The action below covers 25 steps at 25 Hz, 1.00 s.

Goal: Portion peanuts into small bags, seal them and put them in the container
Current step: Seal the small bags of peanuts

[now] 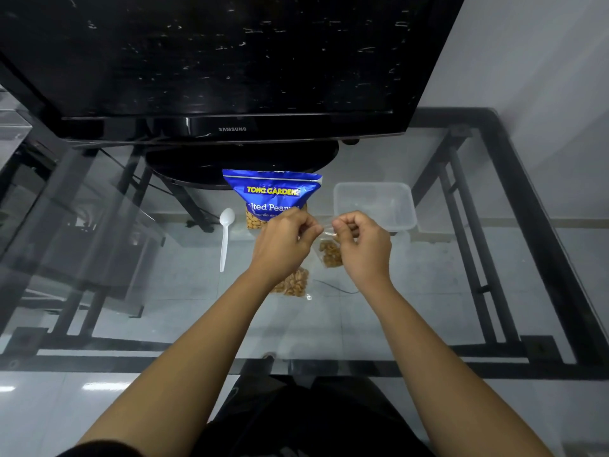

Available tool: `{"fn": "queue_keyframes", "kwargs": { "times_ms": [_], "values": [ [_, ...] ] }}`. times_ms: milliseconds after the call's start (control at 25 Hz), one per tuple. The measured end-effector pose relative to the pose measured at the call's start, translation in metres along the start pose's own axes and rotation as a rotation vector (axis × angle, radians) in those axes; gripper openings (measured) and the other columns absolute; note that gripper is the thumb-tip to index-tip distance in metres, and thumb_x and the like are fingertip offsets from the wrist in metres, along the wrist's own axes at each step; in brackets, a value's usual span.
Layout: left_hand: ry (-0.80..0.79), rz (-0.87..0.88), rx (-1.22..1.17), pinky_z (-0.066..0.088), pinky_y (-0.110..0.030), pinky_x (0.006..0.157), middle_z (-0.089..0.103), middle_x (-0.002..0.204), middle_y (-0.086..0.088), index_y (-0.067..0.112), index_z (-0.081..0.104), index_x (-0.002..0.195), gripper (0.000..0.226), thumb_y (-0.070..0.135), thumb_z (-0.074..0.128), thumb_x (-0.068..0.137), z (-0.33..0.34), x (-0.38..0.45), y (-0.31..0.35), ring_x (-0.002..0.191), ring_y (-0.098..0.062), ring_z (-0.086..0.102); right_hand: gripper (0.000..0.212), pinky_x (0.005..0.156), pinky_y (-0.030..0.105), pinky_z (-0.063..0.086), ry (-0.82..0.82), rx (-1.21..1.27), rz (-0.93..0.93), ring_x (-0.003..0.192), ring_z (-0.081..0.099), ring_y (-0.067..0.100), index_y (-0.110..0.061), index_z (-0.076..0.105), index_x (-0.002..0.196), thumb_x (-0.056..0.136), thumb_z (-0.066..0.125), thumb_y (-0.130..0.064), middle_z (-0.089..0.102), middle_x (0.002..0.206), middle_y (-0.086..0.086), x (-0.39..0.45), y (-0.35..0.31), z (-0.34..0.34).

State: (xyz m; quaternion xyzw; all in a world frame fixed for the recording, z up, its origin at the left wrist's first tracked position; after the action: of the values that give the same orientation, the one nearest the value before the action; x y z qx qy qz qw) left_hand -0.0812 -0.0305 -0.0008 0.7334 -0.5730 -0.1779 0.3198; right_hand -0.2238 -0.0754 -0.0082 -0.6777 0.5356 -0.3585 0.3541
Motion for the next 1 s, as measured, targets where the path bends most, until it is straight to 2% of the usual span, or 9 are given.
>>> {"fn": "queue_keyframes", "kwargs": {
  "times_ms": [160, 280, 320, 400, 480, 560, 680, 840, 1000],
  "values": [
    [-0.019, -0.043, 0.030, 0.043, -0.032, 0.061, 0.055, 0.070, 0.003, 0.016, 0.052, 0.067, 0.029, 0.036, 0.064, 0.084, -0.001, -0.003, -0.017, 0.068, -0.017, 0.053, 0.012, 0.067, 0.028, 0.051, -0.043, 0.043, 0.029, 0.070, 0.063, 0.012, -0.014, 0.066, 0.084, 0.088, 0.060, -0.024, 0.067, 0.076, -0.001, -0.002, 0.007, 0.004],
    [-0.121, -0.190, -0.335, 0.045, -0.022, 0.063, 0.057, 0.069, 0.007, 0.019, 0.057, 0.072, 0.019, 0.032, 0.065, 0.083, 0.010, -0.016, -0.029, 0.064, -0.005, 0.054, 0.013, 0.070, 0.030, 0.053, -0.148, 0.161, 0.191, 0.070, 0.061, 0.009, -0.019, 0.063, 0.081, 0.090, 0.057, -0.026, 0.064, 0.073, -0.005, -0.004, 0.026, 0.015],
    [-0.212, -0.259, -0.491, 0.050, -0.022, 0.067, 0.062, 0.075, 0.007, 0.023, 0.060, 0.080, 0.009, 0.030, 0.065, 0.084, 0.022, -0.025, -0.031, 0.067, -0.002, 0.059, 0.014, 0.073, 0.033, 0.055, -0.179, 0.259, 0.274, 0.071, 0.062, 0.011, -0.021, 0.063, 0.080, 0.091, 0.056, -0.026, 0.064, 0.073, -0.006, -0.005, 0.036, 0.021],
    [-0.320, -0.332, -0.599, 0.056, -0.028, 0.070, 0.068, 0.087, 0.000, 0.025, 0.061, 0.089, 0.006, 0.024, 0.065, 0.084, 0.046, -0.042, -0.035, 0.075, -0.007, 0.067, 0.013, 0.076, 0.035, 0.055, -0.237, 0.399, 0.388, 0.080, 0.064, 0.015, -0.022, 0.064, 0.085, 0.092, 0.054, -0.028, 0.065, 0.079, -0.005, -0.009, 0.048, 0.031],
    [-0.254, -0.389, -0.519, 0.056, -0.039, 0.069, 0.068, 0.083, -0.012, 0.017, 0.064, 0.086, 0.004, 0.020, 0.065, 0.085, 0.058, -0.049, -0.047, 0.074, -0.022, 0.067, 0.019, 0.083, 0.031, 0.050, -0.280, 0.268, 0.392, 0.095, 0.062, 0.018, -0.018, 0.062, 0.104, 0.095, 0.048, -0.028, 0.064, 0.098, -0.001, -0.009, 0.062, 0.033],
    [-0.182, -0.451, -0.360, 0.055, -0.045, 0.069, 0.065, 0.076, -0.019, 0.008, 0.061, 0.083, 0.014, 0.021, 0.065, 0.085, 0.066, -0.050, -0.064, 0.073, -0.033, 0.064, 0.028, 0.093, 0.033, 0.042, -0.237, -0.132, 0.311, 0.110, 0.054, 0.025, -0.014, 0.053, 0.122, 0.094, 0.047, -0.020, 0.056, 0.120, 0.009, -0.001, 0.085, 0.018],
    [-0.210, -0.439, -0.089, 0.051, -0.034, 0.068, 0.068, 0.083, -0.012, 0.006, 0.059, 0.100, 0.022, 0.024, 0.061, 0.088, 0.082, -0.048, -0.067, 0.081, -0.028, 0.065, 0.035, 0.093, 0.037, 0.042, -0.299, -0.462, 0.329, 0.111, 0.049, 0.037, -0.014, 0.047, 0.124, 0.089, 0.054, -0.014, 0.045, 0.129, 0.020, -0.002, 0.126, 0.006],
    [-0.227, -0.358, 0.195, 0.047, -0.033, 0.066, 0.065, 0.102, -0.017, 0.005, 0.050, 0.113, 0.028, 0.017, 0.057, 0.090, 0.099, -0.048, -0.059, 0.091, -0.031, 0.063, 0.027, 0.075, 0.027, 0.044, -0.326, -0.440, 0.288, 0.096, 0.057, 0.030, -0.012, 0.056, 0.113, 0.086, 0.060, -0.012, 0.053, 0.119, 0.015, -0.012, 0.136, 0.009],
    [-0.044, -0.295, 0.105, 0.038, -0.024, 0.070, 0.052, 0.112, -0.013, 0.006, 0.048, 0.111, 0.032, 0.016, 0.063, 0.086, 0.088, -0.046, -0.059, 0.091, -0.018, 0.050, 0.024, 0.074, 0.021, 0.049, -0.239, -0.189, 0.299, 0.090, 0.060, 0.015, -0.013, 0.062, 0.103, 0.081, 0.069, -0.012, 0.063, 0.106, 0.006, -0.026, 0.134, 0.001]
  ]
}}
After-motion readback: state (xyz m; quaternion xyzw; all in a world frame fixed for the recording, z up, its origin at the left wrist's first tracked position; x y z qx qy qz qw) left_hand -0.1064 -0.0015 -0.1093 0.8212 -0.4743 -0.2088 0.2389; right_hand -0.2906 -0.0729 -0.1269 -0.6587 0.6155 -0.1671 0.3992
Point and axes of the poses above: each hand's wrist, its own x-axis towards the middle knuckle, its own z-axis out of the palm, y = z × x, the point moved 8 cm from there along x, towards the middle knuckle
